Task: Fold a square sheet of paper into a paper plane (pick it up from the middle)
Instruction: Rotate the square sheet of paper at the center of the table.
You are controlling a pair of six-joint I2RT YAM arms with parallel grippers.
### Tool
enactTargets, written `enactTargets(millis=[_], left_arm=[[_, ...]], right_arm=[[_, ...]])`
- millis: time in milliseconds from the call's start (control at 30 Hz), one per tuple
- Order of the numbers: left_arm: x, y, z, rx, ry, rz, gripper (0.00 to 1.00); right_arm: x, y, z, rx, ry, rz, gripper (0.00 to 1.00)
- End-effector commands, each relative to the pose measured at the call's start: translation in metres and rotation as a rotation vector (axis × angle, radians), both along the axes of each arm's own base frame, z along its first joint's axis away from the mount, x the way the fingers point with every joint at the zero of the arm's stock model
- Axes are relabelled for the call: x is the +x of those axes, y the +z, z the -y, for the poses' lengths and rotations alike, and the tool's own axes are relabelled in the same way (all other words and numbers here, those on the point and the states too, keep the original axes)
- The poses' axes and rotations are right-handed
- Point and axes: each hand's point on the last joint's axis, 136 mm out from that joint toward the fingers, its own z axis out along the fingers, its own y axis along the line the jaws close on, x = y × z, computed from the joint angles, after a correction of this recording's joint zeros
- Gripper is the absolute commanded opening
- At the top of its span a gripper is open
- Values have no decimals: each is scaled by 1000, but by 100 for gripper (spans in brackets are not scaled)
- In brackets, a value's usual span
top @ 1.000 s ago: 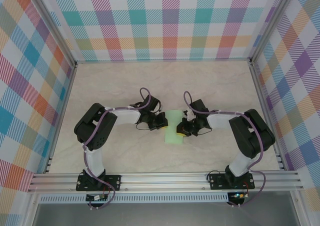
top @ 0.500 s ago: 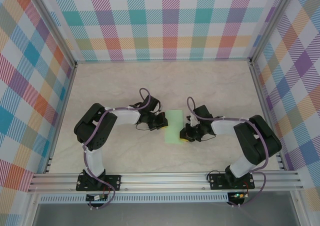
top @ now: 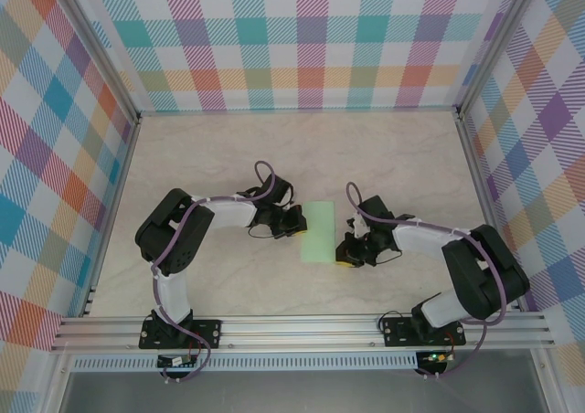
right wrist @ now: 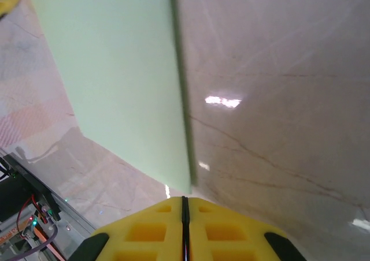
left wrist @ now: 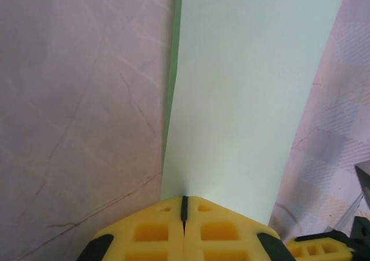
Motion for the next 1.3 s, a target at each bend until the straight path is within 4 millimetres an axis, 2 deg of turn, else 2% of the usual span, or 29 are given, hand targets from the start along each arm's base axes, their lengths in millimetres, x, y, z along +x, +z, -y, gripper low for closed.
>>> enactTargets(millis=[0, 133, 267, 367, 433, 600, 733, 833, 1033, 1167, 1267], left_arm=[[-70, -82, -72, 379, -25, -239, 0], [-39, -36, -45, 295, -52, -124, 1], [-6, 17, -18, 200, -56, 5, 8], [9, 44, -5, 151, -48, 62, 15], [16, 54, -2, 141, -39, 88, 19], [22, 58, -14, 179, 20, 111, 23], [23, 61, -37, 225, 90, 137, 24], [23, 66, -56, 250, 149, 158, 25], [18, 65, -85, 263, 229, 164, 26], [11, 60, -95, 255, 263, 156, 26], [7, 60, -102, 255, 282, 160, 26]], right_arm=[[16, 24, -6, 4, -4, 84, 9], [24, 21, 0, -45, -40, 119, 8], [27, 19, -7, -43, -56, 136, 9], [29, 13, -12, -64, -58, 133, 9], [28, 10, -16, -64, -54, 130, 9], [28, -1, -20, -117, -53, 117, 9], [22, -15, -15, -194, -65, 85, 9], [17, -20, -22, -191, -64, 67, 9], [12, -19, -59, -141, -85, 43, 9], [28, -13, -88, -91, -138, 69, 9], [46, 4, -106, -43, -146, 121, 9]])
